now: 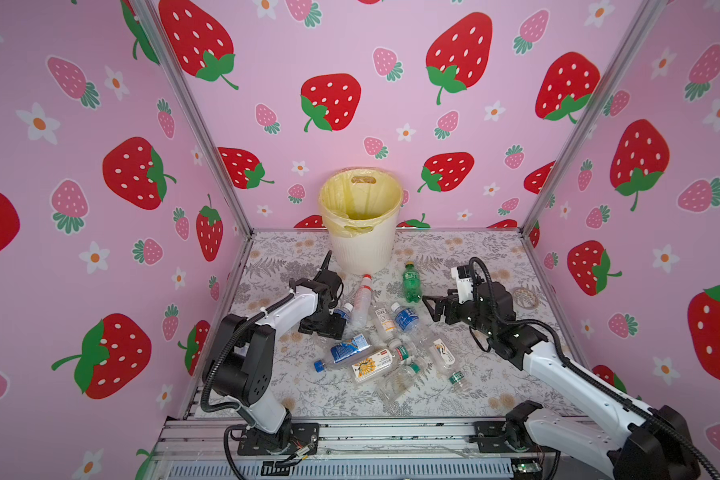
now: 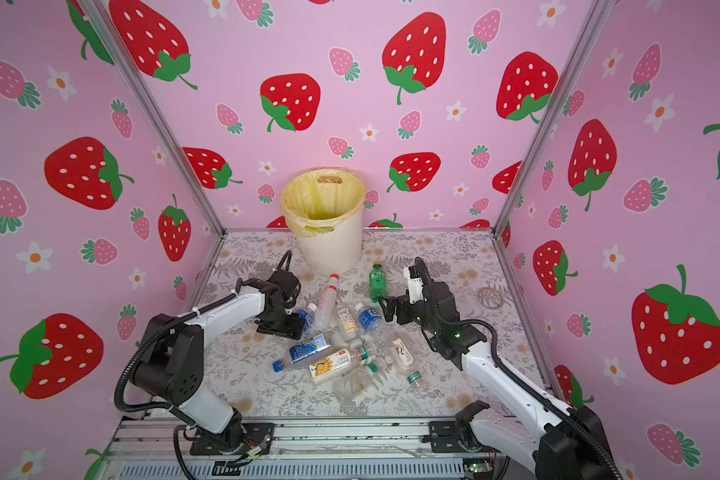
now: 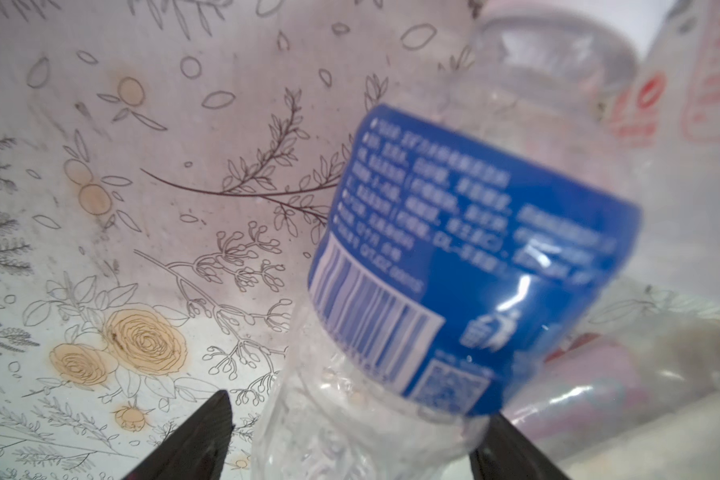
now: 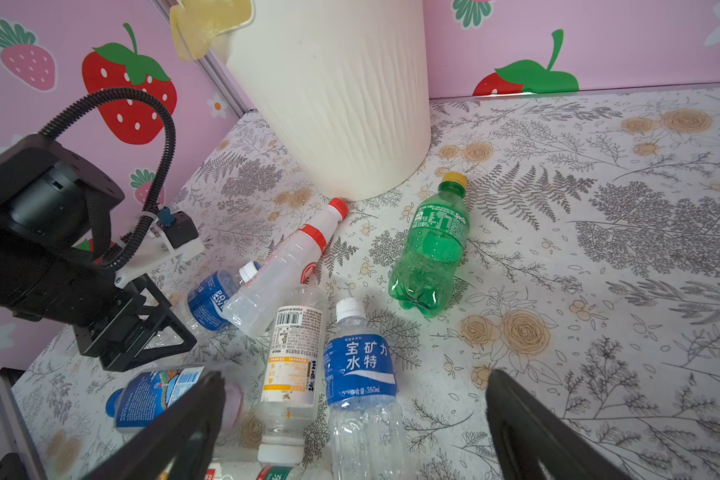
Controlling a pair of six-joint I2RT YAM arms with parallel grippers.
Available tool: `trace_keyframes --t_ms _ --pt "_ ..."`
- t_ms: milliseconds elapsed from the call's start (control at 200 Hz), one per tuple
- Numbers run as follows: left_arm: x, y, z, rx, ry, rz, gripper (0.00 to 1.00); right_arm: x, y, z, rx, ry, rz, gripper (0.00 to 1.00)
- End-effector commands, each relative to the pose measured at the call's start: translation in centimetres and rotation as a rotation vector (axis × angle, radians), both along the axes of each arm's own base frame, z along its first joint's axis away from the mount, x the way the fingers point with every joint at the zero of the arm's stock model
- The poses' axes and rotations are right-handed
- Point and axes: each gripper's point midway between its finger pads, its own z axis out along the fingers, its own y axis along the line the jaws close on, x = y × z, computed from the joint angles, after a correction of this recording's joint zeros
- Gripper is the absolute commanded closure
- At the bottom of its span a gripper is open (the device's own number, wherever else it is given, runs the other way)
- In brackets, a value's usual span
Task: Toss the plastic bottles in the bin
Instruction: 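Lower the left gripper and grasp the blue-labelled clear water bottle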
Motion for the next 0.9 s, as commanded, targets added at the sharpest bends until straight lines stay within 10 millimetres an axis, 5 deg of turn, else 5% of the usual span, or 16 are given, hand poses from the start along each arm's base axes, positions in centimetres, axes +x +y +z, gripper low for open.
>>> trace_keyframes --t_ms 0,630,890 --pt "0.75 -0.14 0.54 -0.017 -0.004 0.014 0.15 0.09 0.19 -0.01 0.016 0.002 0.009 0.01" --pt "0.75 0.23 -0.18 -0.006 0.026 0.039 0.23 -0.17 -0.04 -0.08 0.023 0.003 0.007 0.01" --pt "0.77 0.27 -0.22 -0.008 0.029 0.043 0.36 -0.13 -0.07 -0.28 0.02 0.007 0.007 0.01"
